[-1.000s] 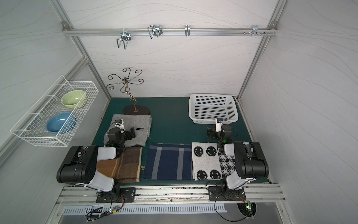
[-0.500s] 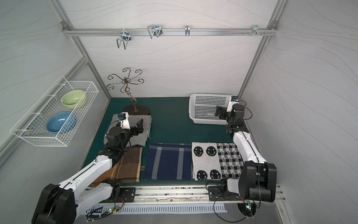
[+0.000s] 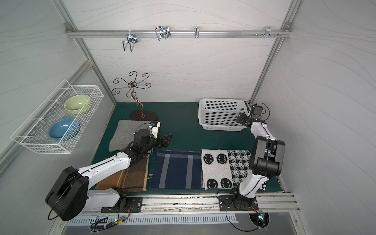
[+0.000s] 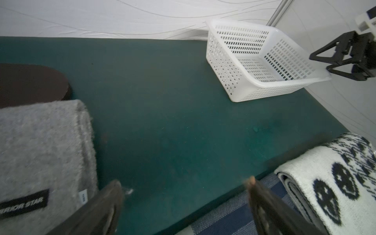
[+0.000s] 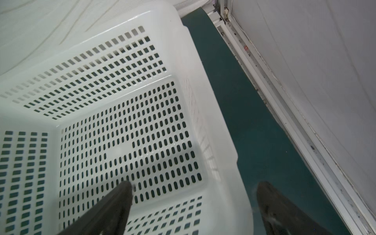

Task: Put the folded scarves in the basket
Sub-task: Move the basket to the center of the board.

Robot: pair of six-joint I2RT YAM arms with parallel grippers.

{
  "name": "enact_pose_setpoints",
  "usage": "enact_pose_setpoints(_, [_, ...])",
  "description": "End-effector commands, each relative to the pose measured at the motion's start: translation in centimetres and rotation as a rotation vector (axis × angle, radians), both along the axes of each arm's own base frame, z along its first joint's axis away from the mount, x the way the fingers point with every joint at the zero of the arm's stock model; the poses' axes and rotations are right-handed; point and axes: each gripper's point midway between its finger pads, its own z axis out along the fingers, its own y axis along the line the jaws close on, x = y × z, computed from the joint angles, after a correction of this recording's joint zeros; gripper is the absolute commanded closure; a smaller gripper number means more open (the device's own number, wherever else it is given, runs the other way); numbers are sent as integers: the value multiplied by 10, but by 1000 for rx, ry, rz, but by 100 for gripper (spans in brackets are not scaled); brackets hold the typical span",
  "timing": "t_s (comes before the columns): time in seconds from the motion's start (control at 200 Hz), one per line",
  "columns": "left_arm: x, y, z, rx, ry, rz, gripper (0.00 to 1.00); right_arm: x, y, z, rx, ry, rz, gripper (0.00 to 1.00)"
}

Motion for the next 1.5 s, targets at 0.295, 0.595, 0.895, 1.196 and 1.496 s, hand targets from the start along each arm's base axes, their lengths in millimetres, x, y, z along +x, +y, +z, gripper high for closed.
enact_pose_setpoints(0.295, [15,-33,6,-53,-21,-84,1,25,-27,-17,-12,63,-8,7])
enact_pose_setpoints(0.595, [16,-38,1,-58,-6,-93,2,33,-15,-29,41,59,75,35])
enact_pose_setpoints(0.895, [2,-35,11,-95,40,-99,2,26,4,-28,106,66,133,65])
enact_pose_setpoints(1.196, [-7,-18,8,-64,75,-33,2,7,52,-23,74,103,242,70])
enact_pose_setpoints(1.496, [-18,-5,14,-56,67,8,1,-24,110,-14,61,136,368,71])
